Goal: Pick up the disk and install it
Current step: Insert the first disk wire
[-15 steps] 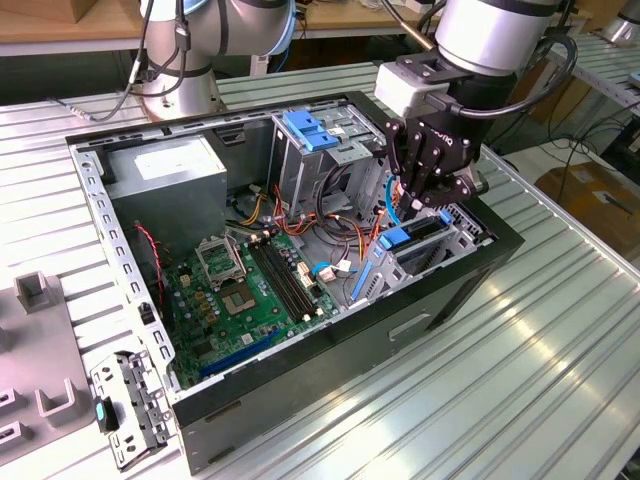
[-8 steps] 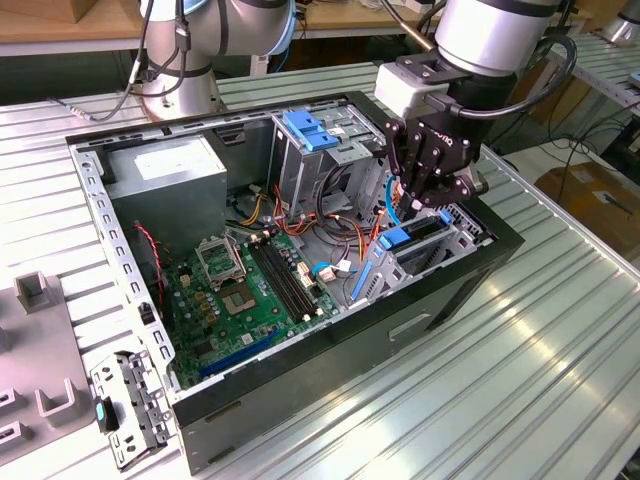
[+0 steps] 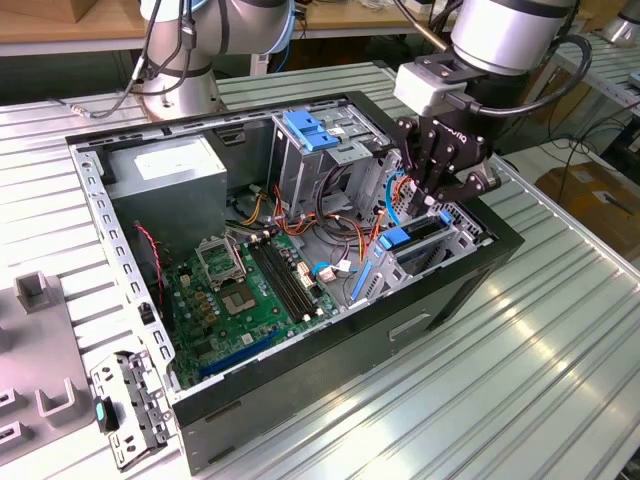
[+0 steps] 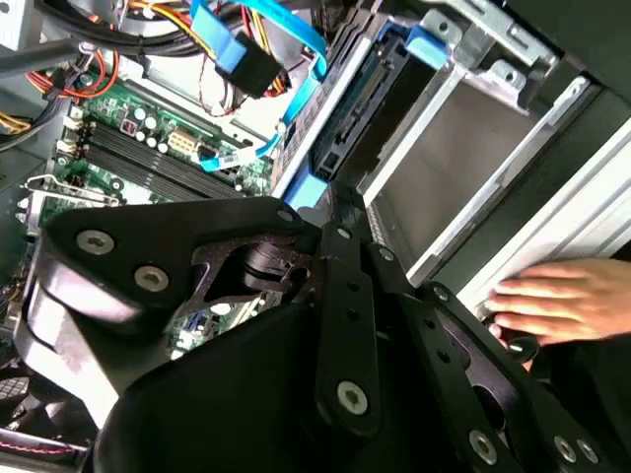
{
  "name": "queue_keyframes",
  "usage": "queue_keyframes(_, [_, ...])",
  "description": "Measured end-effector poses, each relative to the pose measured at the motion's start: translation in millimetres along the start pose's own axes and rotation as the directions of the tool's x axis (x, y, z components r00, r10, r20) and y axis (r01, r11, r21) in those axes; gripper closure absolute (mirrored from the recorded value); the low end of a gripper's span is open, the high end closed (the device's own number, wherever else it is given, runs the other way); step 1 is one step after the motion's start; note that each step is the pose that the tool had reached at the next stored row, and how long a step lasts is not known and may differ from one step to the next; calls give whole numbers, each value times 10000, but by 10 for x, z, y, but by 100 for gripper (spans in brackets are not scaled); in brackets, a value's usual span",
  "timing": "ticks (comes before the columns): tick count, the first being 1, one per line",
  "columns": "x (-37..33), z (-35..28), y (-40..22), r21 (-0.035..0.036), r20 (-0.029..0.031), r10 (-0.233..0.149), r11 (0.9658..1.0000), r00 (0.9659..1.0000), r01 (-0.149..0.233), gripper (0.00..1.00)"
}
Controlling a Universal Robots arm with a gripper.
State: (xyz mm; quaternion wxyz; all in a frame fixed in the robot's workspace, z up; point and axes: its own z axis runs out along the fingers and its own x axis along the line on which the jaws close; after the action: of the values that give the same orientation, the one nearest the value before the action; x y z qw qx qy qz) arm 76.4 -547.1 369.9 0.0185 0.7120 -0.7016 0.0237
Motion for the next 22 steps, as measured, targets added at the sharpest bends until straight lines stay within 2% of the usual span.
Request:
queue_keyframes(1, [0,1,-3,10,1,-164,9999,9999,164,89])
queue_keyframes(2, [1,1,-4,32,3,-517,9987,9987,517,89])
queue_keyframes(4, [1,-2,-5,47,2,-778,9970,9970,778,89])
queue_keyframes(5, [2,-13,-5,50,2,-831,9965,9965,831,89])
queue_keyframes(8, [6,-127,-5,59,6,-971,9953,9953,970,89])
queue_keyframes(11, [-4,-150,-18,58,6,-1006,9949,9949,1006,89])
queue_keyframes(15, [-40,-153,-86,56,3,-1047,9945,9945,1047,89])
queue_keyframes(19, [-69,-150,-199,57,3,-1095,9940,9940,1095,89])
queue_keyframes(20, [-77,-150,-247,57,1,-1118,9937,9937,1118,89])
queue_keyframes(22, [-80,-150,-285,66,1,-1274,9918,9919,1273,89])
